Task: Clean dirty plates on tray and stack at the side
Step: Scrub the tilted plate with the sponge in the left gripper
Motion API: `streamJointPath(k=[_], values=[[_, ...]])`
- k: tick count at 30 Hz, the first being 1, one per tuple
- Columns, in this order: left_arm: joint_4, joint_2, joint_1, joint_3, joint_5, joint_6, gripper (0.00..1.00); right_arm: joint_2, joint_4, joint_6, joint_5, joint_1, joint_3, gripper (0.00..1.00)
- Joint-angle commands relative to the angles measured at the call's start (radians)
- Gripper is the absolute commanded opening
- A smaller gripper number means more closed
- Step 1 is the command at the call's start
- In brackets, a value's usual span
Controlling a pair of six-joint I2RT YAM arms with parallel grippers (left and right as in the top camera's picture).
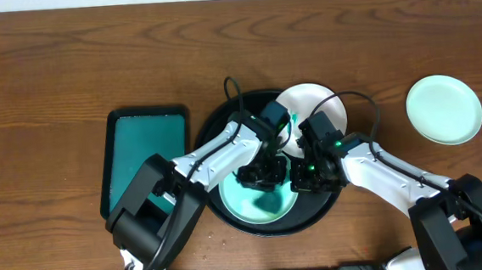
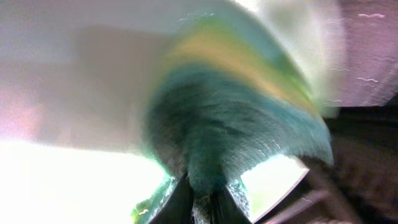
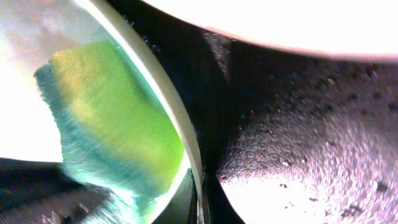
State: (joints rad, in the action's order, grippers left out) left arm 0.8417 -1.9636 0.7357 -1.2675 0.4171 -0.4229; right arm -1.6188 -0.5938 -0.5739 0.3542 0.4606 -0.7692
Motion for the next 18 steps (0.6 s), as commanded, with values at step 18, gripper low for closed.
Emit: streamJointPath(k=[18], values=[[0.177, -0.048, -0.017, 0.049, -0.898, -0.408, 0.07, -0.027, -0.012, -0.004, -0.051, 0.005, 0.014, 0.01]])
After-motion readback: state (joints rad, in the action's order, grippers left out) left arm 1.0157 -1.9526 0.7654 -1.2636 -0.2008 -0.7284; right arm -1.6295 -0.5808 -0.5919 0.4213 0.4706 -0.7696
